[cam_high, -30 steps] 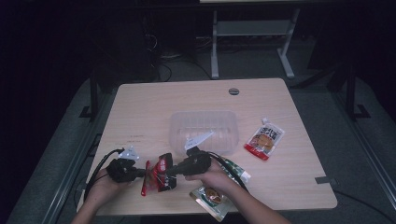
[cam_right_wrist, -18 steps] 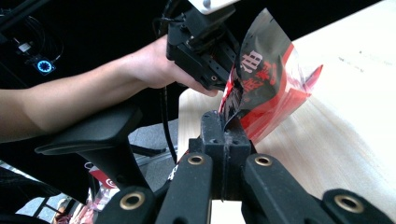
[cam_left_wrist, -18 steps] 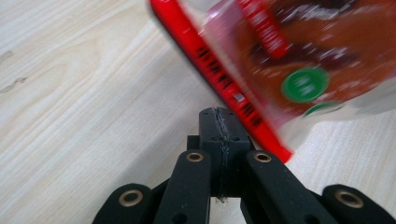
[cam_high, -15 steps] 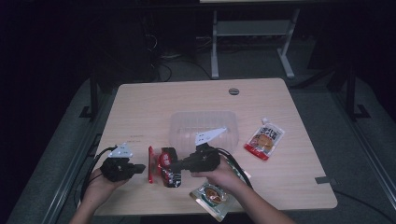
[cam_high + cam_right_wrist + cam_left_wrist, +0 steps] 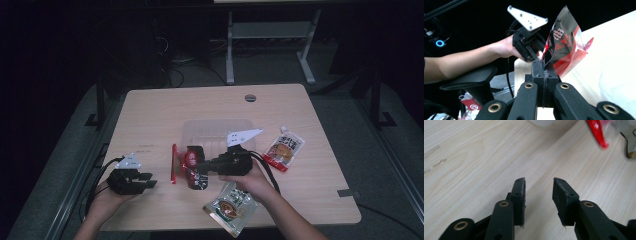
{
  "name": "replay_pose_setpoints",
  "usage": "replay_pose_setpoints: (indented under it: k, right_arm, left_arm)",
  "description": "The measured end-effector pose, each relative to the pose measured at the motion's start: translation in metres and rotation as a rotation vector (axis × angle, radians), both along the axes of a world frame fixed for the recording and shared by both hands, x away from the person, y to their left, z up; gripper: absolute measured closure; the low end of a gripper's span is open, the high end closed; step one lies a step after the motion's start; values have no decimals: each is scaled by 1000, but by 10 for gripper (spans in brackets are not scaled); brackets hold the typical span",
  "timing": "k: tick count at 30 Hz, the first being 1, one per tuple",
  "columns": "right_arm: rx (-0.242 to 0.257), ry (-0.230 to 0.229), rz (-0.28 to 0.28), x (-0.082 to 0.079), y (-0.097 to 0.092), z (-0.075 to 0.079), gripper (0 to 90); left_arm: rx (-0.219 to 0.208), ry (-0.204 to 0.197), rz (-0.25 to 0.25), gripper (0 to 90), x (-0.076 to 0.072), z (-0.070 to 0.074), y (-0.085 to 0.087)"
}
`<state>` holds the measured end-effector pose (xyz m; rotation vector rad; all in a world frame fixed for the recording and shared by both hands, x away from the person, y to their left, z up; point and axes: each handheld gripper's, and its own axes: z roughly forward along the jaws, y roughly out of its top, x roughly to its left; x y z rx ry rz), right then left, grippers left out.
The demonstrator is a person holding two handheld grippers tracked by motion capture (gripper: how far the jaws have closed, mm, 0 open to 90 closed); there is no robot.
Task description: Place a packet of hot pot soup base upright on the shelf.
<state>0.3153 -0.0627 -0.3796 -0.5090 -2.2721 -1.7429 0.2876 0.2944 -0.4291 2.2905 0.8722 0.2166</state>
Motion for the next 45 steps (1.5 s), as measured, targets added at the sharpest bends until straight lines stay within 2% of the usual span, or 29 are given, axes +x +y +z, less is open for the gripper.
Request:
replay_pose_setpoints:
  k: [2, 8, 14, 31, 45]
  right_arm:
    - [-7, -8, -17, 1, -6, 4, 900]
    - [-18, -19, -56, 4, -20, 13, 900]
    - [-18, -29, -93, 8, -31, 19, 900]
    - [-13, -26, -216, 28, -48, 26, 900]
    - [-22, -15, -250, 37, -51, 22, 900]
  left_arm:
    - [-2, 9, 1, 571, 0, -1, -1]
    - [20, -10, -10, 478, 1, -3, -2]
    - [34, -12, -13, 429, 1, -6, -3]
    - [53, -25, -24, 378, 1, -8, -6]
    - [54, -23, -24, 376, 1, -9, -7]
